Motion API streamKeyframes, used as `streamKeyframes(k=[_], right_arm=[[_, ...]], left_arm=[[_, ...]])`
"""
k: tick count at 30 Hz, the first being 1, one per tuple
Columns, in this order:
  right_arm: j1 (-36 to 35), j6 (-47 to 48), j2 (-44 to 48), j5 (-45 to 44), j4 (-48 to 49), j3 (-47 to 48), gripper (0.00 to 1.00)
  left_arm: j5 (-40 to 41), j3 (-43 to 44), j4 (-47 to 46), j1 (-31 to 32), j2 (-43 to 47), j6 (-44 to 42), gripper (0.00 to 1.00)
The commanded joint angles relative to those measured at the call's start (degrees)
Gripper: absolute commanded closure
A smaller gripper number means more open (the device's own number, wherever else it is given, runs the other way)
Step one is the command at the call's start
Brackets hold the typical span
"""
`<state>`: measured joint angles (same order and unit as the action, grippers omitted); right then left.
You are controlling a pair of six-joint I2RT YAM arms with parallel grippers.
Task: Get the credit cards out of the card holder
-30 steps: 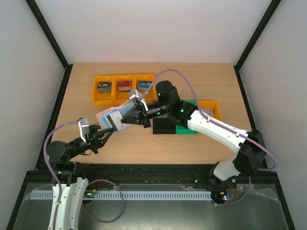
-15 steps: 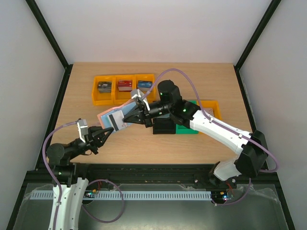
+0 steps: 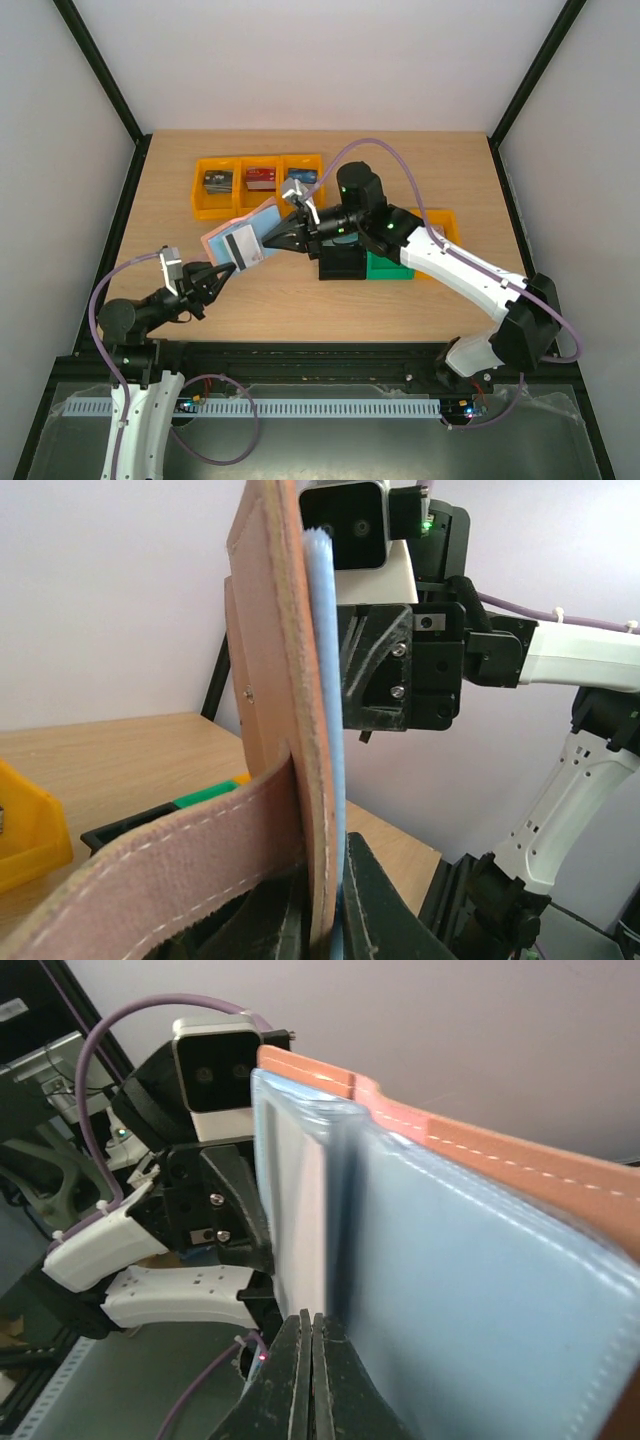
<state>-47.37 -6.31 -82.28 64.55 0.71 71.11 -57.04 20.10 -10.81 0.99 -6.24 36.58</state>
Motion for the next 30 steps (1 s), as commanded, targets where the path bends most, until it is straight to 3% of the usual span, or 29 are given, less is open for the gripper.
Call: streamKeyframes(k=[1,4,8,21,30], right_arm=[[-1.2,-3.3,-1.2,5.7,4.2,1.0,0.98],[-2.6,1.8,-2.6,5.1,-1.6,3.4,0.98],[-2.2,2.4,-1.2,2.3,0.2,2.2,0.98],[1.2,-5.7,-0.7,-2.6,7.6,-0.4,0.77],[0.1,-5.5,-1.6,-0.9,8.0,-0.3,0.8]], left_arm=[[1.9,-0.2,-0.7,-0.1,-0.2,-2.1,0.98],[1.0,0.4,-0.2,-0.1,-1.1,-3.5,0.98],[0.1,0.6,0.2,-0.1,-0.8,-4.0,0.98],[-1.4,1.5,-0.4,0.0,-0.5,-7.1,0.98],[-1.8,1.6,-0.8,0.0,-1.0,-6.9,0.98]])
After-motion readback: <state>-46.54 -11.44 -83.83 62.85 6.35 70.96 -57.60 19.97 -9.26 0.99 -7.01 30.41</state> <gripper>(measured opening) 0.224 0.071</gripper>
